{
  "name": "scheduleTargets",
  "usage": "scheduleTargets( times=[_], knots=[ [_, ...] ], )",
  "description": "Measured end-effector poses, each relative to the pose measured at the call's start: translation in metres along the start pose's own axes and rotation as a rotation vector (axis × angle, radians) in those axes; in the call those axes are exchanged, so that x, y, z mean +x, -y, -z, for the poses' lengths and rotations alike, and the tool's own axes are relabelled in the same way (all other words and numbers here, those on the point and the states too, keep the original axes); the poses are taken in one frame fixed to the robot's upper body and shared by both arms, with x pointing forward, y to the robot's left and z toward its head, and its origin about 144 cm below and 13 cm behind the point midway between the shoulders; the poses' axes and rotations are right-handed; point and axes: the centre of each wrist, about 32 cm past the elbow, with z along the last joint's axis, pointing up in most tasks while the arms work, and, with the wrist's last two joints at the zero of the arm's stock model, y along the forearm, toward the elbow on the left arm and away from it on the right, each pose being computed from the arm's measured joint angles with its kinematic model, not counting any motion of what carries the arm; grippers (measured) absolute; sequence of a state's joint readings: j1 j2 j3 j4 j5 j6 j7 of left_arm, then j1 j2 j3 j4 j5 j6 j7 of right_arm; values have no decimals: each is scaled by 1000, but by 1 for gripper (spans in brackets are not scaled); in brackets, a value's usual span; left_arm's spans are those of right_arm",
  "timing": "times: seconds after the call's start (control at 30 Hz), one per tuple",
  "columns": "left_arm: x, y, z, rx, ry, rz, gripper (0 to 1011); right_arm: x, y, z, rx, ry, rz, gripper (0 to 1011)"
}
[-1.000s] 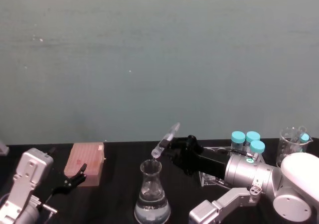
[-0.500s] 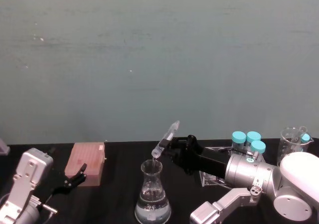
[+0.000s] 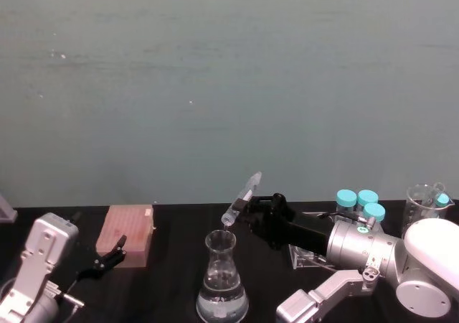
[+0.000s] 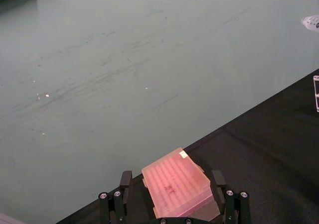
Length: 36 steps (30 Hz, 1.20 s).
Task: Pour the liquid from the test tube into the beaker using one hand.
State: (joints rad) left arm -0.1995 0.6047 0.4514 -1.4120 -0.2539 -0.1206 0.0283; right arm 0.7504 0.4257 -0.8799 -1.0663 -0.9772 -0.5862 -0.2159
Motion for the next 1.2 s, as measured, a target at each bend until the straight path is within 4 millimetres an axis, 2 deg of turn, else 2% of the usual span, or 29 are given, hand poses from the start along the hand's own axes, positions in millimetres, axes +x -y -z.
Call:
scheduleTargets(
  times=[1.03, 1.2],
  knots=[
    [0, 0, 0, 0, 0, 0, 1000, 0, -3, 7, 15, 47, 2, 190],
    [0, 0, 0, 0, 0, 0, 1000, 0, -3, 7, 3, -1, 20, 190]
  ],
)
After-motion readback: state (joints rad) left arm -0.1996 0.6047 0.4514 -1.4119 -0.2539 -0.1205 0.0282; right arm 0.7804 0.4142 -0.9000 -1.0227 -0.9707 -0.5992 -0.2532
